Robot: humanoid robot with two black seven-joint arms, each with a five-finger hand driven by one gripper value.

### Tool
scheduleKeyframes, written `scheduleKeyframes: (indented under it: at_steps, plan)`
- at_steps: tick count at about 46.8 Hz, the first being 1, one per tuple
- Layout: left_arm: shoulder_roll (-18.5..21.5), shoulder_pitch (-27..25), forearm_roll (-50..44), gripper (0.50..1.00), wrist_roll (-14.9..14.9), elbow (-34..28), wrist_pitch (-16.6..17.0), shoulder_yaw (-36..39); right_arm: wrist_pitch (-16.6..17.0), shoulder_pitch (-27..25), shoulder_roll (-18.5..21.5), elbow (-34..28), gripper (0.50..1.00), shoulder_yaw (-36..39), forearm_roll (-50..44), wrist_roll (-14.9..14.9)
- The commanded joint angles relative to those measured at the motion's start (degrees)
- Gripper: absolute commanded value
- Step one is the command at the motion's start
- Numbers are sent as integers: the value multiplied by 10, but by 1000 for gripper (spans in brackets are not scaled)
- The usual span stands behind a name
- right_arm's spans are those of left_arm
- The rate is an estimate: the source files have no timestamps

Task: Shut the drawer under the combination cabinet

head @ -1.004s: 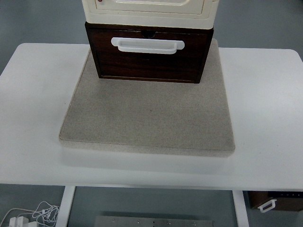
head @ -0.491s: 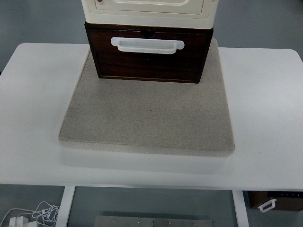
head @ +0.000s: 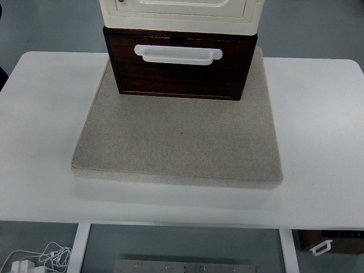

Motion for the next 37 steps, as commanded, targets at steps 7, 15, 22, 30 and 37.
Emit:
scheduleKeyframes:
  at_steps: [7, 15, 22, 30, 37]
  plan:
    - [-25, 49, -36, 994, -1, 10, -1, -1, 0, 0, 0, 1, 952, -2, -1, 0]
    - [-48, 77, -59, 994, -4, 15, -1, -1, 0, -1, 0, 1, 952, 0, -1, 0]
    - [-62, 95, -111, 994, -1, 16, -1, -1, 0, -1, 0, 1, 952, 0, 0, 0]
    - [-80, 109, -139, 994, -1, 17, -1, -1, 1, -1, 0, 3, 952, 0, -1, 0]
    - [-85, 119, -158, 994, -1, 16, -1, -1, 1, -1, 0, 3, 952, 1, -1, 1]
